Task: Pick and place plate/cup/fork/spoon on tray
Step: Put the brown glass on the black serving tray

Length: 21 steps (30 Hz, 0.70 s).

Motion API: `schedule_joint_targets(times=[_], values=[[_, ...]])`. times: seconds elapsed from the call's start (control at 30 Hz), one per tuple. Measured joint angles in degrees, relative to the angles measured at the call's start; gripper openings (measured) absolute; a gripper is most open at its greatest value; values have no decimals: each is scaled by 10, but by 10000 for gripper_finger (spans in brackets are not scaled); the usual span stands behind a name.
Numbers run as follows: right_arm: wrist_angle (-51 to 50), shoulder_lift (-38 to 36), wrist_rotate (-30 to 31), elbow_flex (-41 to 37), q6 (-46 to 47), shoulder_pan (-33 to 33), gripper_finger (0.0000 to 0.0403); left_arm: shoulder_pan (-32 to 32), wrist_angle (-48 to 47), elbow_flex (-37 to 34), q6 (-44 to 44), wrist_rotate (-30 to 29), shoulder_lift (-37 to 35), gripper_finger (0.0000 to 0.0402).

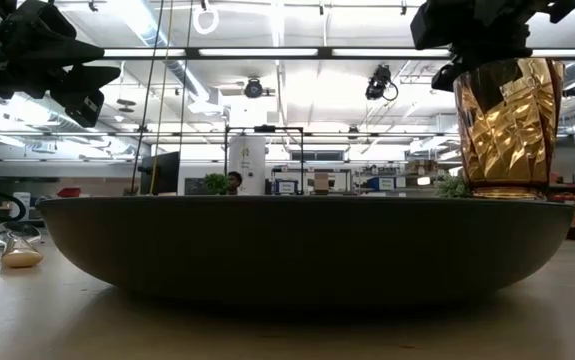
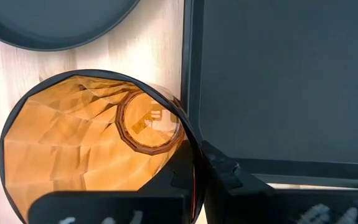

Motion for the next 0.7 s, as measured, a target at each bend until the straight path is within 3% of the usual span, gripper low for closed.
schedule_joint_targets(times=[0.4, 0.7], values=[[-4, 0, -10, 0, -4, -4, 18, 0, 0, 0, 0, 0, 0, 142], [-17, 0, -44, 0, -45, -54, 18, 0, 0, 0, 0, 0, 0, 142]])
